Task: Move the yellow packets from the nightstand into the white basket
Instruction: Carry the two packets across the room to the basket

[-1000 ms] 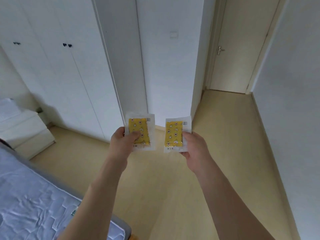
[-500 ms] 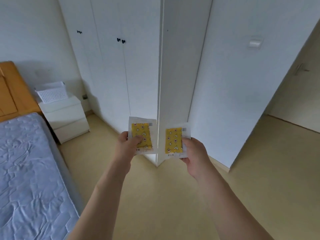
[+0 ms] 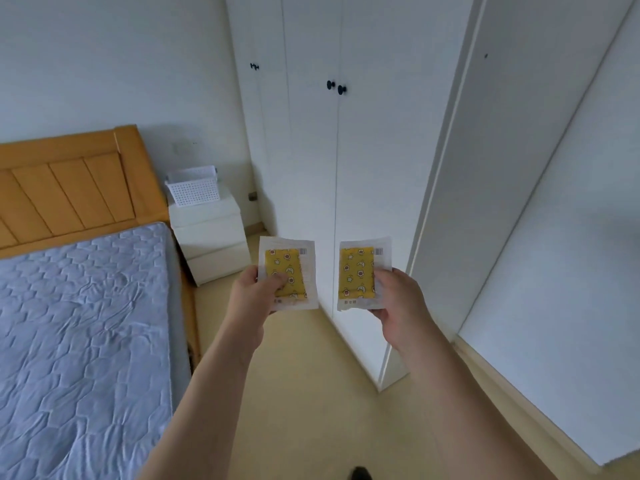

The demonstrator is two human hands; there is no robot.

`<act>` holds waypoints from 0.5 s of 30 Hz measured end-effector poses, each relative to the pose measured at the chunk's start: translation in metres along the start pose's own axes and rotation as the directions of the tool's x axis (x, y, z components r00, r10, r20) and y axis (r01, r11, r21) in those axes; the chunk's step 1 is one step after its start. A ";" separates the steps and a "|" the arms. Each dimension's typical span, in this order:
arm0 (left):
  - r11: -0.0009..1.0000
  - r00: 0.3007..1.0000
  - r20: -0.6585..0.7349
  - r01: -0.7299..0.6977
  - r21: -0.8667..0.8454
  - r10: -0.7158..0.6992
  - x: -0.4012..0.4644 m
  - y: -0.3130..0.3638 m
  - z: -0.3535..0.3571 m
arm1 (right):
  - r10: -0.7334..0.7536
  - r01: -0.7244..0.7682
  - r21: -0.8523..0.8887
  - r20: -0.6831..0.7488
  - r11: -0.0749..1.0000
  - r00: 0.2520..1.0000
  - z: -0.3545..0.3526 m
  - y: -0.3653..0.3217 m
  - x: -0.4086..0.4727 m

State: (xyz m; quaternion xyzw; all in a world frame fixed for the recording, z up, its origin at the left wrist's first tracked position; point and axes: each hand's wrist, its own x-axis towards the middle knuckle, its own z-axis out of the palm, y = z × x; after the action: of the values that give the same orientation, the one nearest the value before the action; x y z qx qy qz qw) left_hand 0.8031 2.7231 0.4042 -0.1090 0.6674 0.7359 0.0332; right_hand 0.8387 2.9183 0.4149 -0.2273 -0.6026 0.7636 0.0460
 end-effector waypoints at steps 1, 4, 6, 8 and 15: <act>1.000 1.000 -0.016 -0.009 0.007 0.009 0.022 0.004 0.004 | -0.007 0.007 0.017 0.033 1.000 0.999 0.008 -0.006 0.024; 0.999 0.998 -0.057 -0.027 0.039 0.029 0.091 0.032 0.022 | -0.020 0.015 0.045 0.112 0.999 0.993 0.036 -0.032 0.099; 0.998 0.996 -0.075 -0.049 0.046 0.053 0.130 0.055 0.031 | -0.012 0.006 0.042 0.156 0.999 0.988 0.057 -0.050 0.137; 0.997 0.991 -0.108 -0.074 0.030 0.077 0.167 0.073 0.034 | -0.011 0.004 0.038 0.199 0.999 0.980 0.079 -0.065 0.173; 0.999 0.976 -0.214 -0.048 -0.017 0.044 0.282 0.085 0.006 | 0.053 -0.053 -0.008 0.270 0.999 0.961 0.171 -0.078 0.283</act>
State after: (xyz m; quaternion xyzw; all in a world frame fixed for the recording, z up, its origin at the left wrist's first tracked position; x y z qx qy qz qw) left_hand 0.5112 2.6928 0.4302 -0.1722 0.6612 0.7280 -0.0568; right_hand 0.5019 2.8830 0.4352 -0.1371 -0.5972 0.7882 -0.0571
